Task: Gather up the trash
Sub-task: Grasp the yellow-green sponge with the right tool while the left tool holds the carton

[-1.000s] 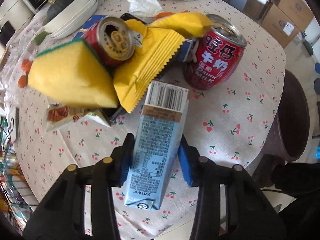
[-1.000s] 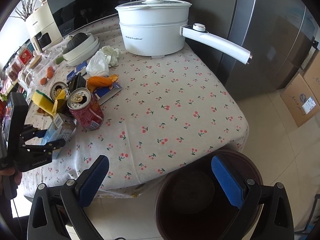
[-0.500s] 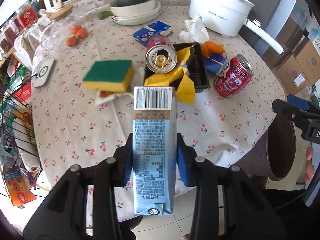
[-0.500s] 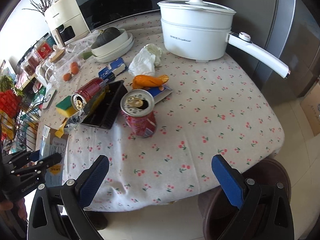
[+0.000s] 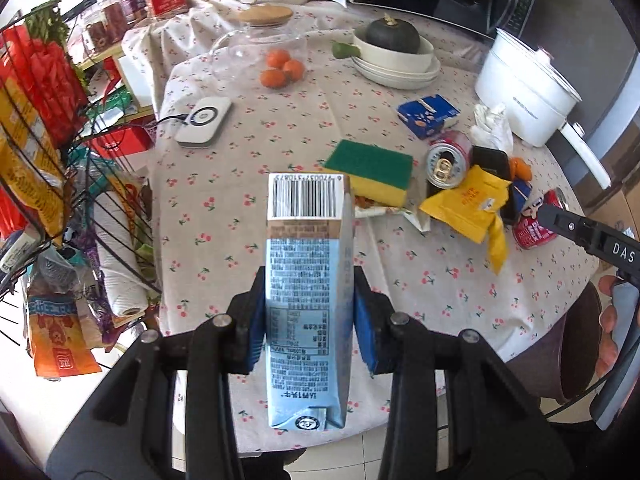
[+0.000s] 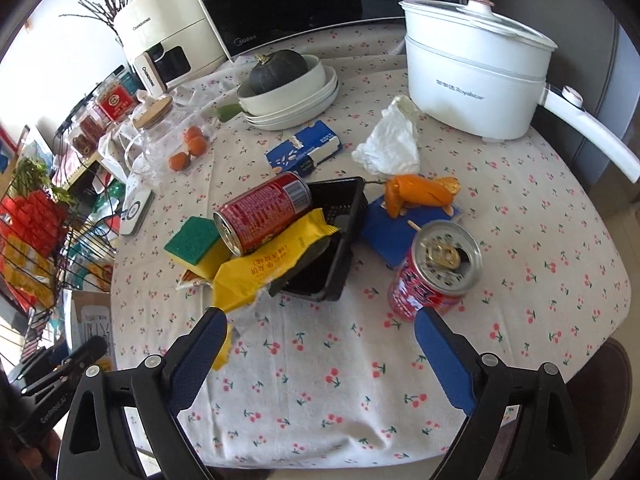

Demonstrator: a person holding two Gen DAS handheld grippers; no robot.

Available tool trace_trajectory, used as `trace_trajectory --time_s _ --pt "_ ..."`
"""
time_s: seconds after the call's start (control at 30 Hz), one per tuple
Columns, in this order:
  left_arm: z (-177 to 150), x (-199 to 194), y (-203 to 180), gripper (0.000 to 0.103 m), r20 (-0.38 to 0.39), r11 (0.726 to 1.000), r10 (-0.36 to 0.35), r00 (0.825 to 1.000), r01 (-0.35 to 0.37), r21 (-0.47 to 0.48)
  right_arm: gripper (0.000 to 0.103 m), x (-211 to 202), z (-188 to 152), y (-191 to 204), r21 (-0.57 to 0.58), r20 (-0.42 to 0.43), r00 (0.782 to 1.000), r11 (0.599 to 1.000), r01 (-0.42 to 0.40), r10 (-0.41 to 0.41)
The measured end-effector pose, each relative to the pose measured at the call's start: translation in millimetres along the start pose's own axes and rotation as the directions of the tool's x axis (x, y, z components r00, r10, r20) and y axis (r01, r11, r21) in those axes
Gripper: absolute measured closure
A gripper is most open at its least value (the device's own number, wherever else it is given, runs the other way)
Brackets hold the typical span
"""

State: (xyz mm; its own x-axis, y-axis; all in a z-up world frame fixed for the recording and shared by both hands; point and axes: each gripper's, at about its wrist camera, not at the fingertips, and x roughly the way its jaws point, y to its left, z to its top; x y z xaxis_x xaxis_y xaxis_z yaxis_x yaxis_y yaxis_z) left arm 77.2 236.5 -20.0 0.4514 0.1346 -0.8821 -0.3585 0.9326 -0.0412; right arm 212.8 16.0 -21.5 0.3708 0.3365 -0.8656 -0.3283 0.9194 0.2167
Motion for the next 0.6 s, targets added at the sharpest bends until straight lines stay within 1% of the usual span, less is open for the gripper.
trace_trajectory --time_s 0.07,0.1,0.17,0.23,0.27,0.3,0.37,0.4,0.6 --pt "3 2 12 0.063 -0.007 0.999 -0.008 1.000 0.008 -0.042 0.010 4 8 20 -0.036 -0.001 1.000 0.999 -0.011 0.011" --pt "4 4 18 0.063 -0.010 0.998 -0.009 1.000 0.008 -0.058 0.014 7 12 33 -0.064 -0.003 1.000 0.998 -0.020 0.020" --pt "4 6 24 0.063 -0.016 0.997 0.001 1.000 -0.002 -0.075 0.014 17 22 61 -0.132 -0.022 0.999 0.990 -0.048 0.045" --pt "3 8 29 0.063 -0.024 0.996 0.006 1.000 -0.008 -0.083 0.015 35 32 90 -0.220 -0.080 0.993 0.970 -0.102 0.087" --pt "2 10 31 0.063 -0.030 0.996 0.004 1.000 -0.006 -0.089 0.015 45 37 105 -0.271 -0.108 0.990 0.955 -0.121 0.095" --pt "1 11 34 0.063 -0.035 0.995 0.001 0.999 -0.004 -0.095 0.015 53 40 119 -0.331 -0.123 0.989 0.936 -0.122 0.085" --pt "-1 12 40 0.063 -0.041 0.994 0.003 0.999 -0.007 -0.106 0.015 67 46 143 -0.449 -0.130 0.991 0.889 -0.090 0.034" --pt "-1 12 42 0.063 -0.042 0.994 0.008 0.999 -0.012 -0.109 0.015 74 49 152 -0.488 -0.135 0.991 0.870 -0.077 0.012" --pt "0 17 53 0.063 -0.059 0.992 0.017 0.998 -0.024 -0.127 0.015 120 63 181 -0.613 -0.208 0.976 0.786 -0.084 -0.057"
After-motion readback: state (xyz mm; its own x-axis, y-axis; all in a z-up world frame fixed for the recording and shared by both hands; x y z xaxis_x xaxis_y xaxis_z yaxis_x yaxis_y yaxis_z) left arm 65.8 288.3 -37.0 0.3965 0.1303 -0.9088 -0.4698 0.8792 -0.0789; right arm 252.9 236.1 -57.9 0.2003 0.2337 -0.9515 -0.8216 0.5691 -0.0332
